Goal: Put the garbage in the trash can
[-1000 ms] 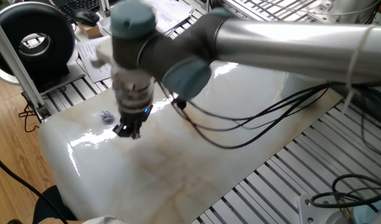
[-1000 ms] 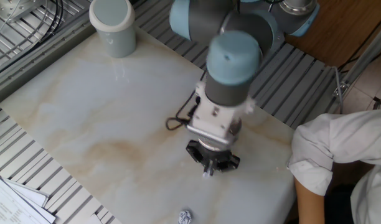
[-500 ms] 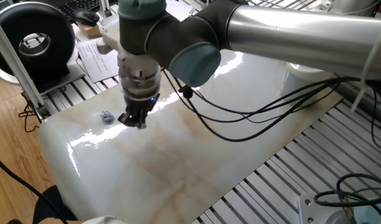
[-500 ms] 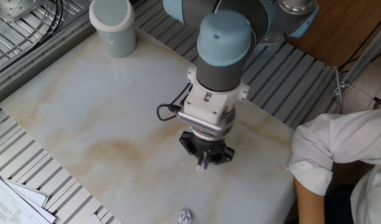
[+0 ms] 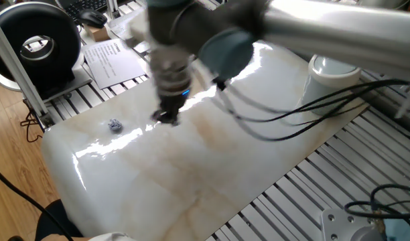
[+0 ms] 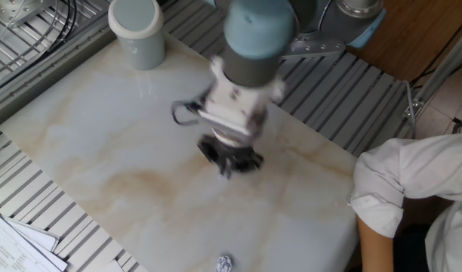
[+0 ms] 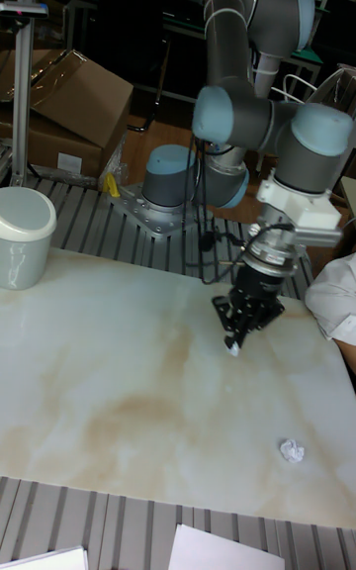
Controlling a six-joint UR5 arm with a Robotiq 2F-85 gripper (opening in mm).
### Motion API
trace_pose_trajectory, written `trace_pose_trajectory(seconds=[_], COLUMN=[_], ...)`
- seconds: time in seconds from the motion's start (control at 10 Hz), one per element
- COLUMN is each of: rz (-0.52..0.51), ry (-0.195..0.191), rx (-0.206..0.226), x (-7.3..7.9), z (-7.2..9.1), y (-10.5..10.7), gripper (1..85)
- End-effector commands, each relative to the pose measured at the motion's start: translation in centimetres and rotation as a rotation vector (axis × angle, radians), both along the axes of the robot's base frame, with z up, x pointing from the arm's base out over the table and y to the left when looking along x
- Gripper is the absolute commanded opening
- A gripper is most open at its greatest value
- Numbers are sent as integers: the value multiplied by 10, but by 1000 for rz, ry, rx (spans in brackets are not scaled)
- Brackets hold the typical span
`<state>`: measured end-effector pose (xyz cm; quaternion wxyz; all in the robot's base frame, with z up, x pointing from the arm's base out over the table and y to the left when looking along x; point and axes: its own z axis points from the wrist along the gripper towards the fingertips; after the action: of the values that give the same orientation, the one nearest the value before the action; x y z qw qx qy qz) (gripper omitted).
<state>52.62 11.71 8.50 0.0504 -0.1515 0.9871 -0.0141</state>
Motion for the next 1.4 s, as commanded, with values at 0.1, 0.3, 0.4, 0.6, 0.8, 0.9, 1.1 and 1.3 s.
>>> trace_pose_trajectory(seconds=[0.1,0.3,0.4,0.6,0.8,0.9,1.1,1.3], rz=[-64,-40,24,106,89,82,64,126], ry=[2,4,24,62,49,26,2,33], rx=[-31,-107,-170,-185,-150,-121,-95,-152], x=[-10,0,-12,-44,-41,-36,-16,-31], z=[11,8,17,38,37,36,29,38], y=[-37,-50,-87,-135,-126,-119,-102,-134], gripper=[17,17,17,17,17,17,17,17])
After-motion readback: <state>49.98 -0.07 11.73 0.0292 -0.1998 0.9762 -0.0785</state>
